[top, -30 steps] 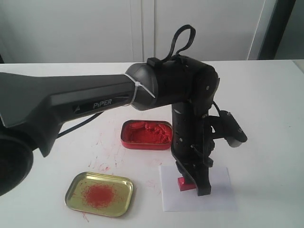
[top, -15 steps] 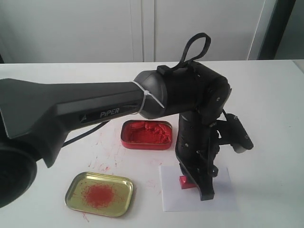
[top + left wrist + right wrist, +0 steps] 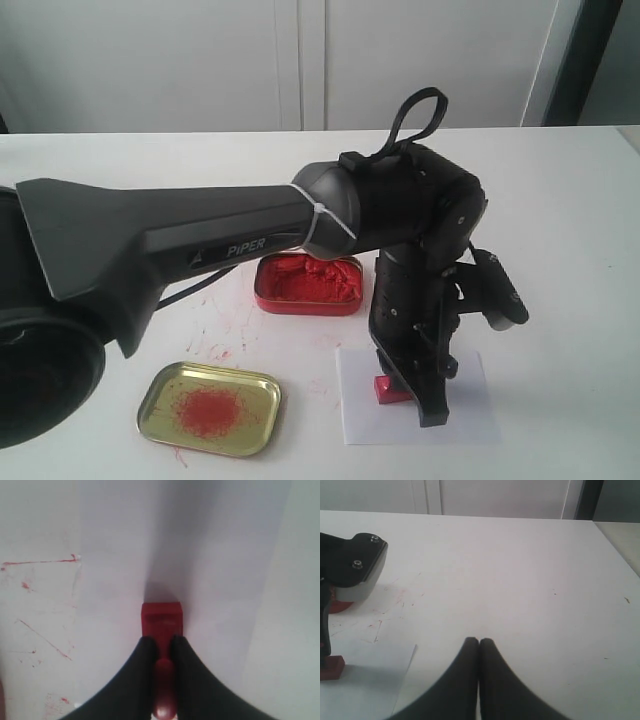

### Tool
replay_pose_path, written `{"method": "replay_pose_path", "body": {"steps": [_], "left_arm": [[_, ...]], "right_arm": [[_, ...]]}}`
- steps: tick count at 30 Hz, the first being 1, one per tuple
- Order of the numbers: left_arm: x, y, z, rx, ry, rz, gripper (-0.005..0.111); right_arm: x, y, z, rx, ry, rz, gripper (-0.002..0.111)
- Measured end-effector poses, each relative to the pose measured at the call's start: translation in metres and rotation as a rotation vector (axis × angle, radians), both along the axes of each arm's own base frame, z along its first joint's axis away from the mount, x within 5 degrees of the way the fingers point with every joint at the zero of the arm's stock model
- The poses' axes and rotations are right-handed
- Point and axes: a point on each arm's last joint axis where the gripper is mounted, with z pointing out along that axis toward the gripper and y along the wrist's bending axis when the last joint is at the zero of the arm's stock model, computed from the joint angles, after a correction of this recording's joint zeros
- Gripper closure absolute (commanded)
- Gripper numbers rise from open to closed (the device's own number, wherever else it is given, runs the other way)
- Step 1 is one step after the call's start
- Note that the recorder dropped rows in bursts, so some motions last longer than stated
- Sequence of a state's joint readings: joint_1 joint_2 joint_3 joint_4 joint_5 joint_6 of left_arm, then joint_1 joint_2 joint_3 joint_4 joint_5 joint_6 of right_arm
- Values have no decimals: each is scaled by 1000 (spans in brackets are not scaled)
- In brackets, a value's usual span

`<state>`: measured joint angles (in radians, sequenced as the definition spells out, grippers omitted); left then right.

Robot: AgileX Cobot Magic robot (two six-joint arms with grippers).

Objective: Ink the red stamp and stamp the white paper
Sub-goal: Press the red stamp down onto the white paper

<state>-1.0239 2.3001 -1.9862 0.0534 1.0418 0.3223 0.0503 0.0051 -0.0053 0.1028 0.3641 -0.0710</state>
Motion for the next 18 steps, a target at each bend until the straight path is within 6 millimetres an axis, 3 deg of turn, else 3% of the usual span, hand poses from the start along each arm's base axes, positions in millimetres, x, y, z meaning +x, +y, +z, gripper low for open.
{"method": "replay_pose_path", "body": {"steps": [10, 18], "left_arm": [[1, -1, -10, 27, 17, 0, 107], [1, -1, -7, 20, 14, 0, 107]], "right_arm": [[0, 0, 0, 0, 0, 0, 108], [0, 0, 0, 0, 0, 0, 108]]}}
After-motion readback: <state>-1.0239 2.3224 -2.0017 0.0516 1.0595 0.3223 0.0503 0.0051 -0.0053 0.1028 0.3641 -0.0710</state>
